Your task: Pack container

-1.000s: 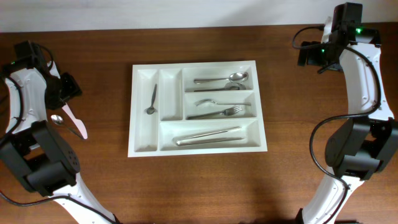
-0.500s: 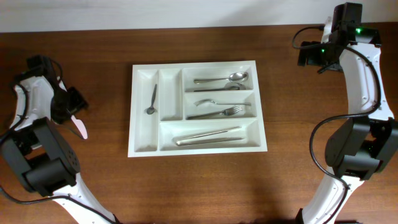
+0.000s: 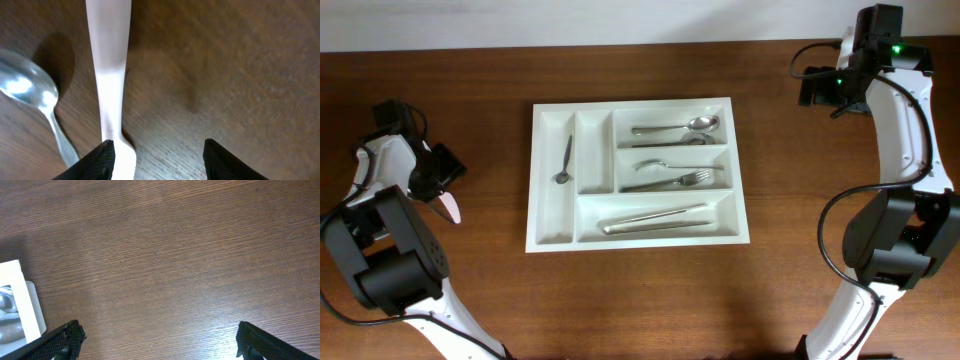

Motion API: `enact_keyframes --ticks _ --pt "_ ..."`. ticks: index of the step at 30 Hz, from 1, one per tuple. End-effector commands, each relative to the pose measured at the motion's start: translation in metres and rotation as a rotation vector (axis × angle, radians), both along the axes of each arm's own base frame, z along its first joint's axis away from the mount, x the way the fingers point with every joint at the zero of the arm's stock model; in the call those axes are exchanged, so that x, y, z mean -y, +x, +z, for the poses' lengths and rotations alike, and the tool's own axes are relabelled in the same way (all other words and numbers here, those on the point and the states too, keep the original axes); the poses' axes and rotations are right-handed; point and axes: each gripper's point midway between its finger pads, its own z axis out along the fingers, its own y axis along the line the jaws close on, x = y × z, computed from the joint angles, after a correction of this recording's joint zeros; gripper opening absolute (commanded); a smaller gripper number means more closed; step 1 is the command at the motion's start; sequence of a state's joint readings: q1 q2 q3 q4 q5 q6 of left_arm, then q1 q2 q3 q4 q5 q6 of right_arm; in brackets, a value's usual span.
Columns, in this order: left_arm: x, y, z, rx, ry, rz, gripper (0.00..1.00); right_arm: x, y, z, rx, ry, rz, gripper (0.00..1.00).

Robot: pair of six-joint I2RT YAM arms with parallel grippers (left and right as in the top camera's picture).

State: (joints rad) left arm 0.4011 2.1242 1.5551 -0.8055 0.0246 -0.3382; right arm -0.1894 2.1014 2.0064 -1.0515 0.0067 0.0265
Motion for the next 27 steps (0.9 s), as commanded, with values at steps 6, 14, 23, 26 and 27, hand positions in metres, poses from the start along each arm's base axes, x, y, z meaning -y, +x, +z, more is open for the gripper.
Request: enact_keyframes --ticks 6,14,23,26,27 --pt "-0.006 -0.007 -0.009 -0.025 0.03 0.024 0.59 0.001 -0.001 0.008 0.015 0.0 -0.01 0.99" --pt "-0.004 -0.024 -0.025 -0.075 0.041 0.028 0.59 0.001 -0.002 0.008 0.015 0.0 -0.01 0.99" --pt "-0.001 -0.033 -0.037 -0.092 0.037 0.028 0.35 0.001 -0.002 0.008 0.015 0.0 -0.01 0.99" --pt "-0.001 -0.032 -0.037 -0.091 0.034 0.028 0.17 0.001 -0.002 0.008 0.015 0.0 -0.01 0.99" --pt "0.0 -0.032 -0.037 -0.091 0.032 0.028 0.14 0.001 -0.001 0.008 0.015 0.0 -0.01 0.99"
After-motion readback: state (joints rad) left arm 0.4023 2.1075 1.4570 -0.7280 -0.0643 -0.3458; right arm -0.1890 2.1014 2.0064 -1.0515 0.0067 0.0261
